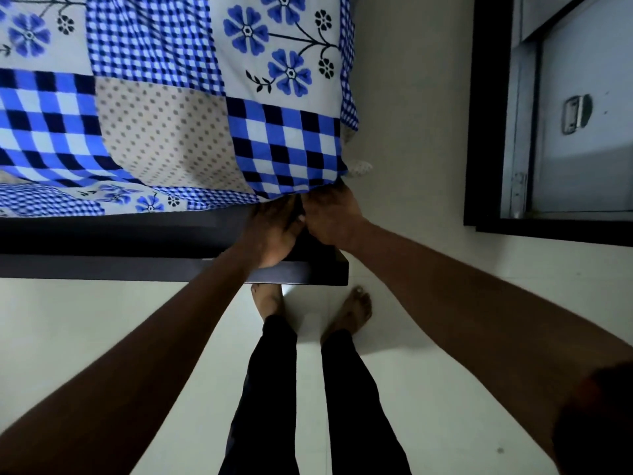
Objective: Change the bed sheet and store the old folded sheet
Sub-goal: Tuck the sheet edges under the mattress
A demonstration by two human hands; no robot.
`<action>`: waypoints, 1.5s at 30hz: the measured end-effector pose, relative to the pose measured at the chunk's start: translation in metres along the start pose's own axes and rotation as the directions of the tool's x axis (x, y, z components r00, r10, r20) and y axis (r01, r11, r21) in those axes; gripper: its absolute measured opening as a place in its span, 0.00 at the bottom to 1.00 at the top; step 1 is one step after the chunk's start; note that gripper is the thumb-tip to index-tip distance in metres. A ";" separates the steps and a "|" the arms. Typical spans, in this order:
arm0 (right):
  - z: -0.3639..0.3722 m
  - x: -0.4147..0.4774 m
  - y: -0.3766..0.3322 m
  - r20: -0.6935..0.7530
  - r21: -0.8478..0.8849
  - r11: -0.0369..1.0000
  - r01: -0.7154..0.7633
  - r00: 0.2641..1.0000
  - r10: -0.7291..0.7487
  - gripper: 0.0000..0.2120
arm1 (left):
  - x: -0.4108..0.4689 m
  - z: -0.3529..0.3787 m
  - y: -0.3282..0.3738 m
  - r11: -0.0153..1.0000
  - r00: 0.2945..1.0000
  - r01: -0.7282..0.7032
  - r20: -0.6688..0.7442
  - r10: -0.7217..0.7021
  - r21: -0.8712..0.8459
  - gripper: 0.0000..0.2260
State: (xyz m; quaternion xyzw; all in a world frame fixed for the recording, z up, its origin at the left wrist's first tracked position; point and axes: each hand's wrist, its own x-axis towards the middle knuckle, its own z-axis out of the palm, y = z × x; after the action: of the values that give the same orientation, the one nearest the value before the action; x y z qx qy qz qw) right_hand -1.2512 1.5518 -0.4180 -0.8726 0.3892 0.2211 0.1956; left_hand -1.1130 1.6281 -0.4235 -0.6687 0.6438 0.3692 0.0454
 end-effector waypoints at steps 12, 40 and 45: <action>0.007 -0.019 0.019 -0.205 0.021 0.988 0.153 0.968 -0.146 0.23 | 0.040 -0.002 0.018 0.948 0.940 0.311 0.122 -0.318 0.072 0.20; 0.020 -0.026 0.012 -0.130 0.048 0.971 0.234 0.965 -0.226 0.36 | 0.019 -0.021 -0.019 0.966 0.973 0.222 0.027 -0.227 0.131 0.29; 0.017 -0.024 0.001 -0.166 0.152 0.985 0.083 0.985 -0.058 0.29 | 0.015 -0.023 -0.018 0.968 0.975 0.208 0.051 -0.217 0.140 0.29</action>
State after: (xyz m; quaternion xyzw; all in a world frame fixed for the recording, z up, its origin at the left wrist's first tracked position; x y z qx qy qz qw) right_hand -1.2706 1.5742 -0.4198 -0.8825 0.3888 0.1114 0.2400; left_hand -1.0881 1.6066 -0.4223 -0.7168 0.5898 0.3401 0.1505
